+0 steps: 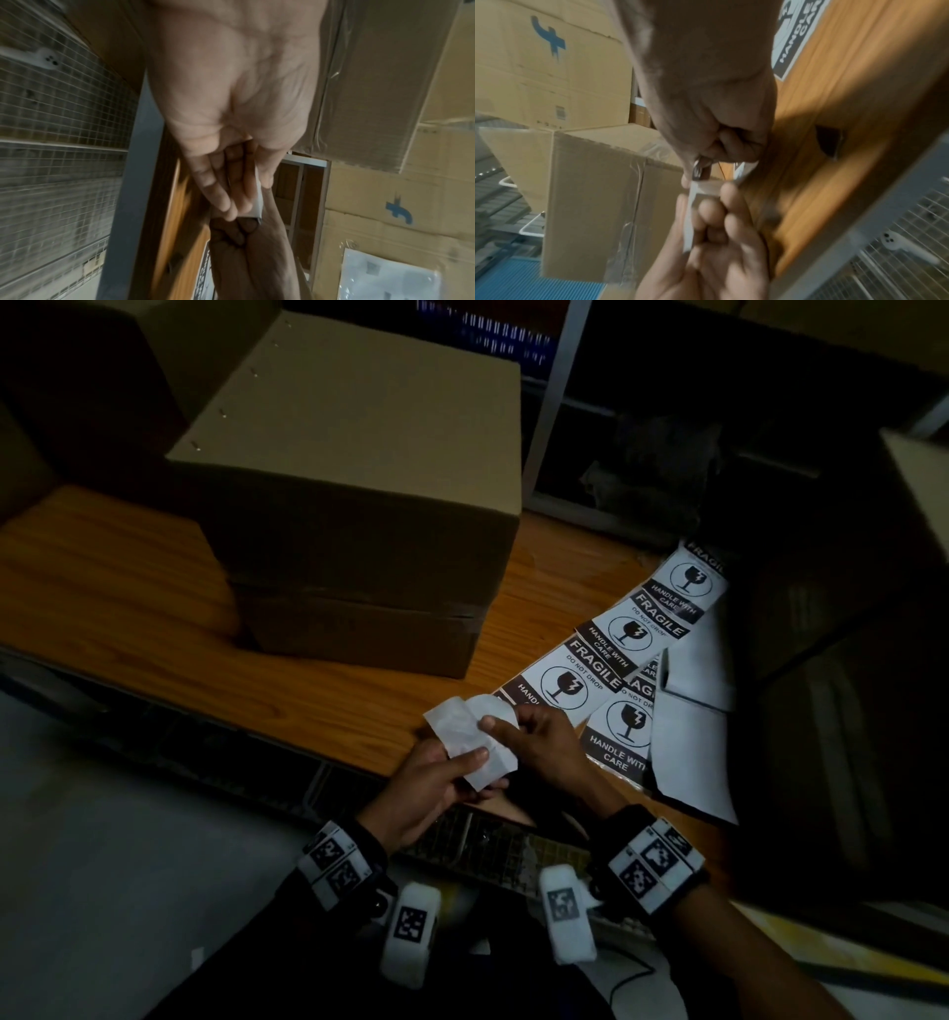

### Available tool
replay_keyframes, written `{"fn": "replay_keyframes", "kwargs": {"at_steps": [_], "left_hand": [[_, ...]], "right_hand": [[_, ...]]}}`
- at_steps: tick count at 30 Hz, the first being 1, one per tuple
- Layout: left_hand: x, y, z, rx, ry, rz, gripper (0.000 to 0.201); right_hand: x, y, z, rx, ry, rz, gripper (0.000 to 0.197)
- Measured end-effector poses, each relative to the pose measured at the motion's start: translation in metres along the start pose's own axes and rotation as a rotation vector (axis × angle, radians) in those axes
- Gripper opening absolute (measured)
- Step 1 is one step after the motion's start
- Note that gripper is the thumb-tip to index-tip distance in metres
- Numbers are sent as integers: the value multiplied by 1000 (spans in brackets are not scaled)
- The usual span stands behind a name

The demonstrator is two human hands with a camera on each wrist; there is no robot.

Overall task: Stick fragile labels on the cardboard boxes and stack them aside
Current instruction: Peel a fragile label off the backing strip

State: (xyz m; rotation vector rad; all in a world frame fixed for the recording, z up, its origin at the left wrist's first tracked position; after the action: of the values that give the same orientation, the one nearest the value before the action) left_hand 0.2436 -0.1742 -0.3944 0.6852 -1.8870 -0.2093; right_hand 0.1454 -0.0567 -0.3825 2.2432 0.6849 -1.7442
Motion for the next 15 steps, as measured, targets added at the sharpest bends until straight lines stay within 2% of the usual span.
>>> {"fn": "replay_keyframes", "kwargs": {"at_steps": [4, 8, 11, 15], "left_hand": [[3, 0, -2, -33, -7, -43, 40], [3, 0, -3, -56, -14, -69, 37], [3, -1, -3, -64, -24, -70, 35], [4, -2, -2, -82, -47, -83, 35]], "right_hand": [[-4, -4, 3, -72, 0, -26, 26], [-9, -8, 5, -147, 9, -27, 27], [-11, -10, 7, -172, 34, -13, 21], [-10, -15, 14, -186, 16, -62, 29]]}}
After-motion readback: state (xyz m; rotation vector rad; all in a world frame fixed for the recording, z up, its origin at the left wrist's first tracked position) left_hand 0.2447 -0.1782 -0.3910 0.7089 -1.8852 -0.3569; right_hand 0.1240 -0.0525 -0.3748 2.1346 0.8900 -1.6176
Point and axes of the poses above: each hand's wrist, its own z-axis towards the middle knuckle, its own y-axis out of the palm, x = y × z, the point moved 2 cm from there along z, towards the middle knuckle, and after that the axes turned 7 degrees about x, right-handed, at the moved point
